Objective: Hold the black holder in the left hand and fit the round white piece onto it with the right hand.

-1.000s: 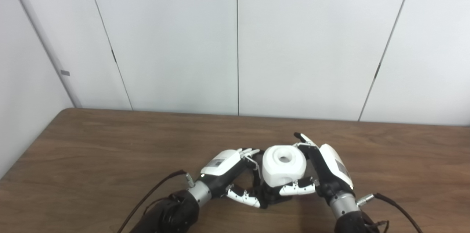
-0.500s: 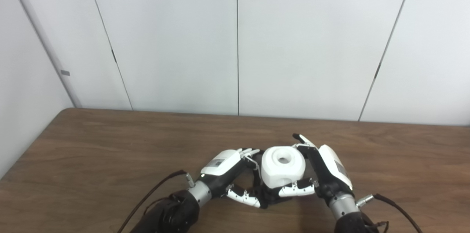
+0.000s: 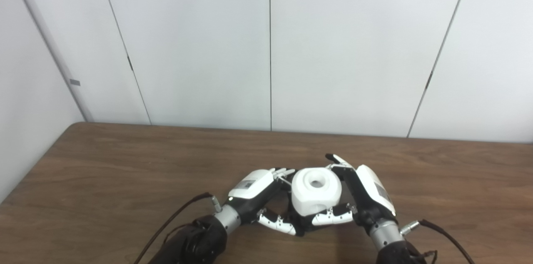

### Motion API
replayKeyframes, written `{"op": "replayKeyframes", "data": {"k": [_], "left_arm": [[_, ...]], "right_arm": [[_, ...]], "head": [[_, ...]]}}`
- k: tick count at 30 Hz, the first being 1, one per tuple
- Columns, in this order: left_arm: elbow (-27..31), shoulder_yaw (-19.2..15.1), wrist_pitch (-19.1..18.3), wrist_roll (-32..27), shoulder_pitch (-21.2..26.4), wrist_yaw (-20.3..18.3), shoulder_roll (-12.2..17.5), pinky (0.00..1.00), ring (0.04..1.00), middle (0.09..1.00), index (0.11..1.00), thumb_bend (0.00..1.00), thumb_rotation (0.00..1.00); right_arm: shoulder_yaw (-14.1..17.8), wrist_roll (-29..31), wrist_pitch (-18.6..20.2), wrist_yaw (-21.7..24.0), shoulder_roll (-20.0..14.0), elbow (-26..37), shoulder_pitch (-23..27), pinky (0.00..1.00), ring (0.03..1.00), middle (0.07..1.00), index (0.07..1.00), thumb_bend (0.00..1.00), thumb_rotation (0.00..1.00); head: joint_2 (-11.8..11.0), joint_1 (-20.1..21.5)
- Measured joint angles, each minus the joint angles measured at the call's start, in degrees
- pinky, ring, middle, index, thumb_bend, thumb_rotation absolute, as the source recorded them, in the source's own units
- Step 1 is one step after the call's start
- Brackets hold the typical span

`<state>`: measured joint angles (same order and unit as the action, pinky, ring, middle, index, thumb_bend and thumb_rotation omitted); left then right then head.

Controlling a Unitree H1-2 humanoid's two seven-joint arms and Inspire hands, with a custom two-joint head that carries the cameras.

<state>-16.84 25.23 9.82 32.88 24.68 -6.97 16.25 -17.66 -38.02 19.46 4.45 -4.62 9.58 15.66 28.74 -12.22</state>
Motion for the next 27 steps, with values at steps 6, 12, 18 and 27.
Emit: {"op": "replayKeyframes", "data": {"k": [6,12,18,27], "left_arm": [[0.32,0.13,-0.10,0.25,-0.01,-0.01,-0.03,1.00,0.968,0.947,0.477,0.52,0.05],[0.56,0.10,-0.18,0.37,-0.09,-0.04,-0.12,1.00,0.969,0.949,0.477,0.51,0.05],[1.15,0.10,-0.64,0.70,-0.32,-0.12,-0.12,1.00,0.970,0.950,0.476,0.51,0.05],[1.51,0.07,-1.17,0.71,-0.40,-0.48,-0.11,1.00,0.971,0.950,0.476,0.52,0.05]], "right_arm": [[-0.40,-0.37,0.13,-0.01,0.10,0.05,0.08,0.82,0.930,0.921,0.481,0.50,0.14],[-0.62,-0.33,-0.01,-0.08,0.35,-0.10,0.08,0.79,0.928,0.923,0.481,0.50,0.14],[-0.61,-0.34,-0.38,-0.34,0.34,-0.33,0.08,0.80,0.925,0.914,0.481,0.50,0.14],[-0.53,-0.35,-1.81,-2.02,0.56,-1.92,0.22,0.77,0.937,0.903,0.481,0.50,0.14]], "head": [[0.00,-0.09],[0.35,0.09],[0.44,0.09],[0.35,0.26]]}}
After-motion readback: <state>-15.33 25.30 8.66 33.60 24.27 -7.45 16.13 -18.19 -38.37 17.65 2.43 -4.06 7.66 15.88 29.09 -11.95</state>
